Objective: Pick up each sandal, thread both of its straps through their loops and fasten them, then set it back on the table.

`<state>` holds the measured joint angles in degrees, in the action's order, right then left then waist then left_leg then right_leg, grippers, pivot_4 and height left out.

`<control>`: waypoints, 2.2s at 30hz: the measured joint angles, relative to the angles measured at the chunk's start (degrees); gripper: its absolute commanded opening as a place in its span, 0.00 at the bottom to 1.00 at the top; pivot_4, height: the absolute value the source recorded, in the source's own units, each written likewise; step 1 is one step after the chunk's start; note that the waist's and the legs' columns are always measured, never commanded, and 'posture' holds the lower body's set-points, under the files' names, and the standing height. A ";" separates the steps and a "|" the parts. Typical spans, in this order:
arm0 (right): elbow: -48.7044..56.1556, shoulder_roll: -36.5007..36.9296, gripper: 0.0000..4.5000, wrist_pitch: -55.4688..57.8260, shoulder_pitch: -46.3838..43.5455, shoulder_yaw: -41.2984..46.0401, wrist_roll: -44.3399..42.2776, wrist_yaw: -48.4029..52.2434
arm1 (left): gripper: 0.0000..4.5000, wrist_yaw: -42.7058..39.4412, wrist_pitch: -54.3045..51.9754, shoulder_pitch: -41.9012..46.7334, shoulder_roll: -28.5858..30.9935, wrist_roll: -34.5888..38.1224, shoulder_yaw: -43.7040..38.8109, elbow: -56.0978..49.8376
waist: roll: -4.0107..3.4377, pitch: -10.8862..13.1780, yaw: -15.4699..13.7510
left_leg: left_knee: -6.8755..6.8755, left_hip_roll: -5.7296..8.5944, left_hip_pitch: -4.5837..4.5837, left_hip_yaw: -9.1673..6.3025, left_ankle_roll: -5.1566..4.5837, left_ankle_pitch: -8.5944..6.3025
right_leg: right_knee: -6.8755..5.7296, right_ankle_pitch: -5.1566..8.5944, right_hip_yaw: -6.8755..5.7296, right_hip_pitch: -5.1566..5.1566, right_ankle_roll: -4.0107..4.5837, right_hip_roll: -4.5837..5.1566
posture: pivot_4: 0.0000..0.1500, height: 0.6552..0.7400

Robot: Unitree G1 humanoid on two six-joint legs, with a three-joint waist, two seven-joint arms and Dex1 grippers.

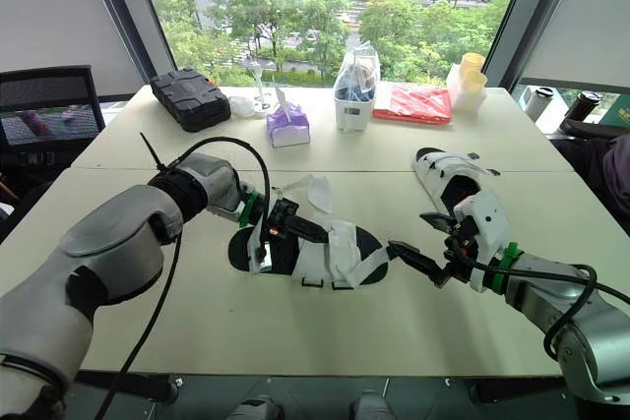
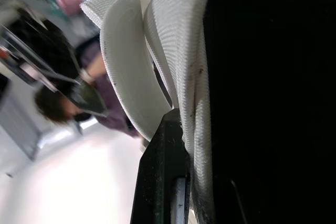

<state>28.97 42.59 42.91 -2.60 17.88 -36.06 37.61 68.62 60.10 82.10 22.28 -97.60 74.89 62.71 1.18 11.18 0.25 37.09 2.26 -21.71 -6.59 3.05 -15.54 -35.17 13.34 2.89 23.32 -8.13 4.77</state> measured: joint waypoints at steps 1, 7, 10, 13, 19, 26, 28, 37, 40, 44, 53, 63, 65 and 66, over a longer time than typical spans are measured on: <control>0.00 -0.28 1.00 -0.01 0.17 0.02 -0.05 -0.28 | 0.00 1.14 0.03 0.16 -0.67 -0.22 1.03 0.80 | 0.00 0.00 -0.01 | -0.01 0.01 -0.02 0.00 -0.02 -0.02 | 0.01 -0.01 0.00 0.01 0.02 0.00 | 1.00 1.00; 0.00 -1.21 1.00 -0.16 0.18 0.00 -0.05 -1.90 | 0.25 0.88 2.71 0.18 -2.55 2.37 2.78 4.98 | 0.00 0.00 -0.26 | -0.01 0.02 -0.04 0.02 -0.06 -0.04 | 0.04 -0.01 0.00 0.03 0.03 0.01 | 1.00 1.00; 0.00 -1.60 1.00 -0.77 0.14 -0.08 0.07 -2.45 | 0.60 -1.41 4.69 -0.41 -2.54 4.33 2.78 5.14 | 0.00 0.00 -0.71 | 0.01 0.02 -0.02 0.03 -0.06 -0.04 | 0.03 -0.01 0.00 0.02 0.04 0.01 | 1.00 1.00; -0.06 -1.62 1.00 -1.19 -0.07 -0.22 0.38 -2.50 | 0.95 -3.10 6.48 -0.88 -2.00 7.66 1.58 4.92 | 0.00 0.00 -1.01 | 0.07 0.02 -0.03 0.03 -0.05 -0.03 | 0.03 -0.02 0.00 0.00 0.05 0.02 | 1.00 1.00; -1.40 -1.62 1.00 -2.32 -0.64 -1.28 1.03 -1.79 | 0.99 -11.21 11.73 -0.89 1.67 13.72 -1.66 4.07 | 0.01 0.00 -0.77 | 0.11 0.01 0.01 0.06 -0.03 -0.02 | 0.00 -0.04 0.01 -0.01 0.08 0.01 | 1.00 1.00; -3.95 -1.67 1.00 -3.25 -2.59 -2.83 1.49 -0.92 | 0.99 -32.33 29.49 -2.15 11.23 30.67 -9.27 9.85 | -0.01 -0.02 -0.55 | 0.08 0.00 0.07 0.09 -0.04 -0.02 | -0.01 -0.07 0.02 -0.04 0.13 0.02 | 1.00 1.00; -4.73 -1.72 1.00 -3.33 -3.07 -3.19 1.46 -0.69 | 0.99 -38.43 31.08 -4.36 12.14 38.47 -11.05 12.97 | -0.02 -0.02 -0.68 | 0.10 0.00 0.08 0.08 -0.04 -0.01 | -0.02 -0.08 0.01 -0.07 0.14 0.02 | 1.00 1.00; 2.96 2.14 1.00 3.63 -3.12 -4.58 -6.93 4.34 | 0.99 -109.08 16.93 -1.14 8.00 53.78 -85.51 56.08 | 0.02 -0.08 -0.64 | 0.19 0.01 0.11 0.07 -0.11 -0.04 | 0.06 -0.15 -0.13 -0.26 0.24 0.02 | 1.00 1.00; 4.52 2.09 1.00 3.67 -2.92 -7.15 -6.58 4.18 | 0.99 -128.84 -3.24 -2.73 9.57 63.78 -102.98 56.44 | 0.02 -0.07 0.37 | 0.17 -0.04 0.16 -0.02 -0.11 -0.03 | -0.20 -0.15 -0.13 -0.18 0.25 -0.03 | 1.00 1.00; 4.77 2.32 1.00 1.68 -1.75 -10.47 -2.54 3.55 | 0.99 -130.88 -18.15 -2.86 11.79 73.43 -111.73 56.40 | 0.02 -0.08 1.16 | 0.18 -0.05 0.29 -0.03 -0.10 -0.03 | -0.45 -0.15 -0.12 -0.11 0.24 -0.03 | 1.00 1.00; 2.85 2.75 1.00 -9.09 -3.80 -19.36 12.07 2.82 | 0.99 -124.80 -16.29 -7.50 8.33 79.18 -114.67 56.45 | 0.03 -0.07 0.64 | 0.29 -0.05 0.30 -0.03 0.04 0.05 | -0.74 -0.15 -0.12 -0.01 0.24 -0.04 | 1.00 1.00; -6.76 1.37 1.00 -21.02 -10.50 -20.28 24.23 1.42 | 0.99 -122.09 -14.40 -7.61 8.05 80.43 -114.65 56.43 | 0.03 -0.07 0.89 | 0.24 -0.05 0.32 -0.01 0.04 0.06 | -0.77 -0.15 -0.11 0.05 0.24 -0.05 | 1.00 1.00; -8.09 0.74 1.00 -23.51 -12.07 -20.35 26.29 0.42 | 0.99 -121.56 -13.79 -7.67 7.64 80.64 -114.65 56.43 | 0.03 -0.07 0.78 | 0.24 -0.05 0.32 -0.02 0.04 0.06 | -0.79 -0.15 -0.11 0.05 0.24 -0.04 | 1.00 1.00; -8.99 0.60 1.00 -25.03 -12.75 -20.53 27.54 -0.08 | 0.99 -121.13 -13.25 -7.79 7.39 80.76 -114.65 56.43 | 0.03 -0.07 0.76 | 0.24 -0.04 0.32 -0.02 0.05 0.06 | -0.79 -0.15 -0.11 0.04 0.24 -0.05 | 1.00 1.00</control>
<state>19.97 43.19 17.89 -15.35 -2.64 -8.52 37.53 -52.51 46.85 74.31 29.67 -16.84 -39.76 119.14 1.20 11.11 1.01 37.33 2.21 -21.39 -6.61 3.10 -15.48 -35.95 13.19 2.78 23.36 -7.89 4.72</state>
